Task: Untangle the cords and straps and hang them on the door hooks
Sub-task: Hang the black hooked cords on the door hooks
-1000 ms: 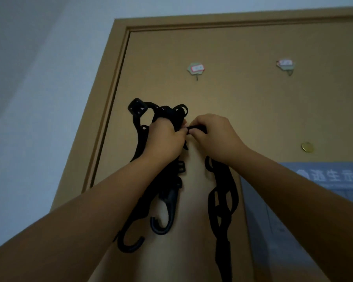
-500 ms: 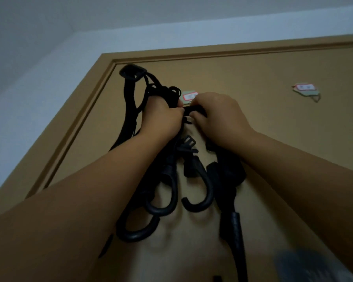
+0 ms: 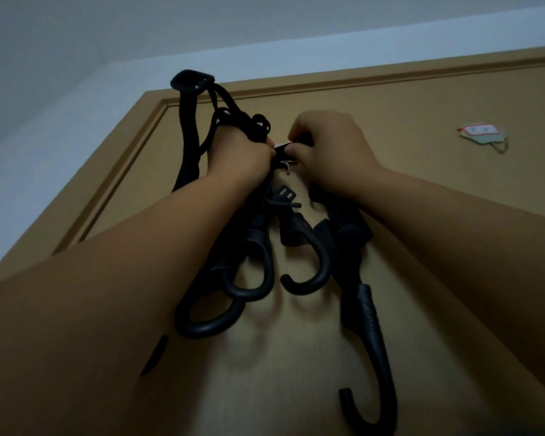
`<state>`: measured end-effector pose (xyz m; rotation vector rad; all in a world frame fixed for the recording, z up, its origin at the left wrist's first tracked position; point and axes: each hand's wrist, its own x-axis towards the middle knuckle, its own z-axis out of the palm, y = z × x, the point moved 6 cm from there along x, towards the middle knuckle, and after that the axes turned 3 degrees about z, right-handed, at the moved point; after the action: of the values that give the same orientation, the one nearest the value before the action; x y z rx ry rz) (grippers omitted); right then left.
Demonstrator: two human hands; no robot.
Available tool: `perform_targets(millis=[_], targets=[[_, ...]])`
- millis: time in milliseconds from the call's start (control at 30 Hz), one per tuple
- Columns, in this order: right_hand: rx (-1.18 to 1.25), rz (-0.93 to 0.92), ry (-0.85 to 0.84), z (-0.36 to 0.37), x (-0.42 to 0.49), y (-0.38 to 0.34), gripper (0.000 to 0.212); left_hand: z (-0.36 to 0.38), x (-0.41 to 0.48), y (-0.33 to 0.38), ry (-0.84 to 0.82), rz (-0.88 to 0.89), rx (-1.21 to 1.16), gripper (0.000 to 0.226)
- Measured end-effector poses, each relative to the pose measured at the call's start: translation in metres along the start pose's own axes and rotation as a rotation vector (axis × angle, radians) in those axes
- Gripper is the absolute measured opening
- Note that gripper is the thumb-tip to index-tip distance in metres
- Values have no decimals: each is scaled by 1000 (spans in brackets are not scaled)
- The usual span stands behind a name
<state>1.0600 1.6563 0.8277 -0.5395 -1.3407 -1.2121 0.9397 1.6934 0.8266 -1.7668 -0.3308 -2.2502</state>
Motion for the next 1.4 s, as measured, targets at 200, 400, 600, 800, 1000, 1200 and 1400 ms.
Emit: perform_targets(millis=[200,400,600,800,1000,1200,1400], targets=[[29,71,-20,6,3,0,18,-3,3,-1,-20,-63,7,10],[100,226,-204,3,0,6,22,-2,-6,8,-143,-118,108,10],[29,242,-210,1,-22,-5,24,-6,-25,4,-100,-197,23,16],[-264,120,-300,-8,-58,-40,27,-29,-71,-3,-224,-421,-169,18],[-237,95,-338,-27,-100,-77,27,-60,-126,-11,-230,-584,-263,15],[42,41,-400,-37,-167,-125,23,-89,-203,-7,-277,-748,-256,10],[510,279,-483,-53,-264,-159,40,-117,-297,-3,-481,-948,-303,13]])
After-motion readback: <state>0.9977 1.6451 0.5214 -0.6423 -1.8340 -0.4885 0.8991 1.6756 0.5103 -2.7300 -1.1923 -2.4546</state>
